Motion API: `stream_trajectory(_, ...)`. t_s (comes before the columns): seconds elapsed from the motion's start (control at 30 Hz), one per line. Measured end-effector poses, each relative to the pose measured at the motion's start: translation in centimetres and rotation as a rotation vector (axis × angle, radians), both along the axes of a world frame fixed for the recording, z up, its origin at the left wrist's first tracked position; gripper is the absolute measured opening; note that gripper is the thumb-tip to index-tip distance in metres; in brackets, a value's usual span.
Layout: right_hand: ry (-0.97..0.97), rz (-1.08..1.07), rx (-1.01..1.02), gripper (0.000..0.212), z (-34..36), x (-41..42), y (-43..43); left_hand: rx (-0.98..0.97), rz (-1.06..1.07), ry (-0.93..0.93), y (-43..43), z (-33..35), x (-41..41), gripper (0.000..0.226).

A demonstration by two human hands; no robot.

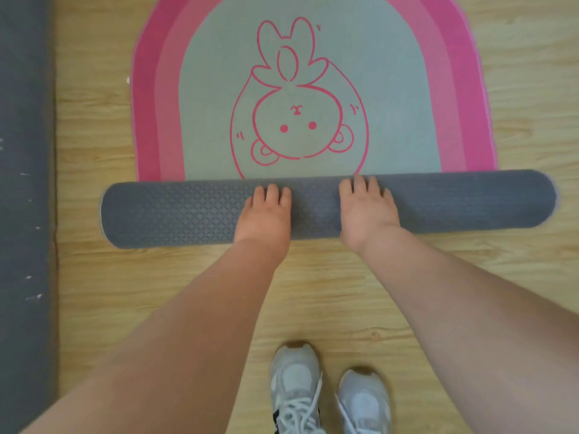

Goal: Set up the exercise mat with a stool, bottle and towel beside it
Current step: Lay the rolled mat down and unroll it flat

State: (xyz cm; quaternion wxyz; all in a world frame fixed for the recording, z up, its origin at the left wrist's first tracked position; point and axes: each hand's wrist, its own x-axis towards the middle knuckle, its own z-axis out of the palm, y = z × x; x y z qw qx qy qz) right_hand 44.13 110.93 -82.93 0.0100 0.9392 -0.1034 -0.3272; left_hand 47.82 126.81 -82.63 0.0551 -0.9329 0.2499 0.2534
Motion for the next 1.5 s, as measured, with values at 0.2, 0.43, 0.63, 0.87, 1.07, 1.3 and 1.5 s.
stream_trajectory(0.2,0.028,0.066,-0.023,0.088,0.3,-2.2,0.9,-0.049,0.066,0.011,0.8,0.3,-2.6,0.063)
stream_trajectory(0.43,0.065,0.027,0.040,0.058,1.9,-6.9,2.6,-0.025,0.044,0.081,2.8,2.2,-8.6,0.045)
stream_trajectory(0.63,0.118,0.072,0.068,0.059,2.8,-12.3,4.6,0.042,0.008,0.189,3.2,2.9,-13.5,0.046)
stream_trajectory(0.87,0.115,0.015,0.121,0.067,4.6,-18.0,5.3,0.012,0.049,0.233,3.8,4.6,-18.7,0.051)
stream_trajectory(1.07,0.188,-0.029,0.119,0.089,4.1,-22.0,6.0,0.091,0.017,0.296,6.0,3.7,-21.5,0.069)
stream_trajectory(1.3,0.225,-0.123,0.151,0.092,4.5,-26.6,8.2,0.023,-0.008,0.309,8.6,4.3,-26.9,0.062)
stream_trajectory(1.5,0.146,-0.082,0.111,0.076,2.7,-31.4,9.8,0.049,0.005,0.308,9.1,3.1,-29.2,0.077)
